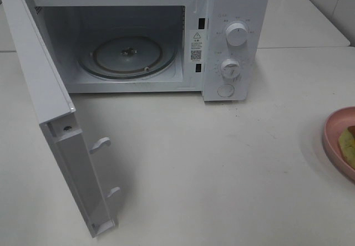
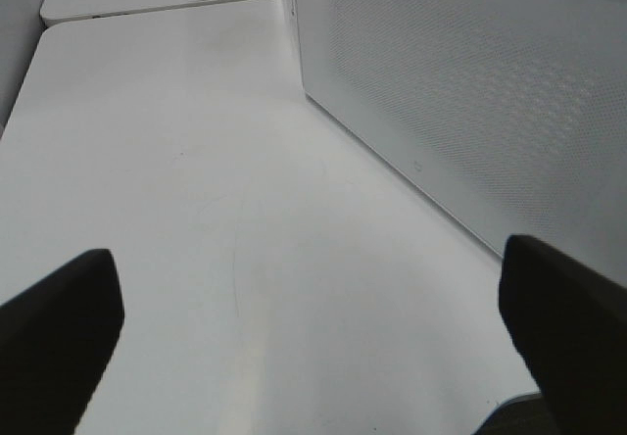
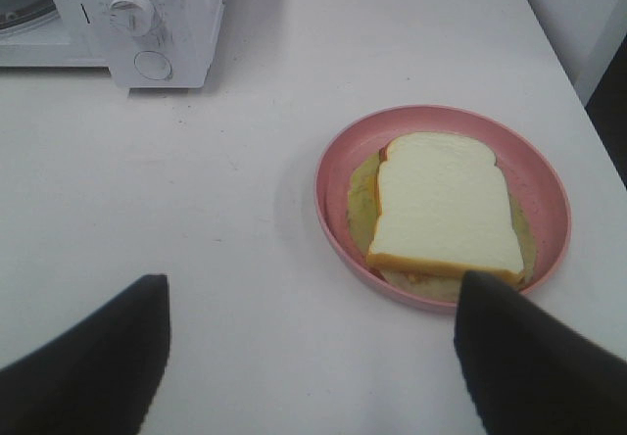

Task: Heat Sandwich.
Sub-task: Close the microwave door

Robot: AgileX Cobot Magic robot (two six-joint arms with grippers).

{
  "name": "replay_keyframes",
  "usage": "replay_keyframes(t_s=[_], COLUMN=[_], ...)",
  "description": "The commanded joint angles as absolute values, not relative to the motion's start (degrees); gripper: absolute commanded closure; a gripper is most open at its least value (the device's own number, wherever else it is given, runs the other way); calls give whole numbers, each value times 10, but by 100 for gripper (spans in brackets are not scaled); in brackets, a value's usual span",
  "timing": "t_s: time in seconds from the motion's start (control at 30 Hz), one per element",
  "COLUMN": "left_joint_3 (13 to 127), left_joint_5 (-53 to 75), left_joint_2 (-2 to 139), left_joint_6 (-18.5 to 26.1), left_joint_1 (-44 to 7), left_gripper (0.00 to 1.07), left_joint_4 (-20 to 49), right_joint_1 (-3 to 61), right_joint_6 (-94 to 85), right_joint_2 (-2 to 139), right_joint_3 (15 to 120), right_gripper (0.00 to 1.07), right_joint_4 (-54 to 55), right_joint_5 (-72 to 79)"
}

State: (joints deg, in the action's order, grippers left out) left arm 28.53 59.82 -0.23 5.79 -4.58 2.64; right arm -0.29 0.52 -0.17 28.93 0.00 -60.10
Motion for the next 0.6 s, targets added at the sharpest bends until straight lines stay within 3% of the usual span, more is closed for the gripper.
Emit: replay_keyframes(t_s=[0.03, 0.23, 0.3, 0.33, 0.4, 0.43, 0.47, 0.57, 0.6], left_joint_3=[295, 301, 301, 301, 300, 299, 299, 299, 297], left_joint_5=[574, 530, 506, 506, 489, 474, 474, 460, 449], left_joint_2=[12, 72, 103, 103, 127, 151, 151, 186, 214], left_joint_6=[54, 54, 54, 54, 54, 54, 54, 54, 54], left_joint_1=[-45, -45, -45, -45, -45, -45, -45, -45, -45], left_gripper=[7, 16, 29, 29, 41, 54, 54, 71, 87], left_joint_4=[31, 30, 30, 30, 30, 30, 30, 30, 30], right_joint_1=[-7, -7, -7, -7, -7, -7, -7, -7, -7], right_joint_6=[3, 3, 3, 3, 3, 3, 3, 3, 3], right_joint_2=[-17, -17, -17, -17, -17, -17, -17, -17, -17], right_joint_3=[289, 289, 289, 289, 289, 289, 289, 289, 289], right_gripper=[31, 31, 31, 31, 31, 31, 31, 31, 31], right_joint_4=[0, 0, 0, 0, 0, 0, 0, 0, 0], right_joint_5=[-594, -594, -594, -594, -594, -594, -594, -594, -594])
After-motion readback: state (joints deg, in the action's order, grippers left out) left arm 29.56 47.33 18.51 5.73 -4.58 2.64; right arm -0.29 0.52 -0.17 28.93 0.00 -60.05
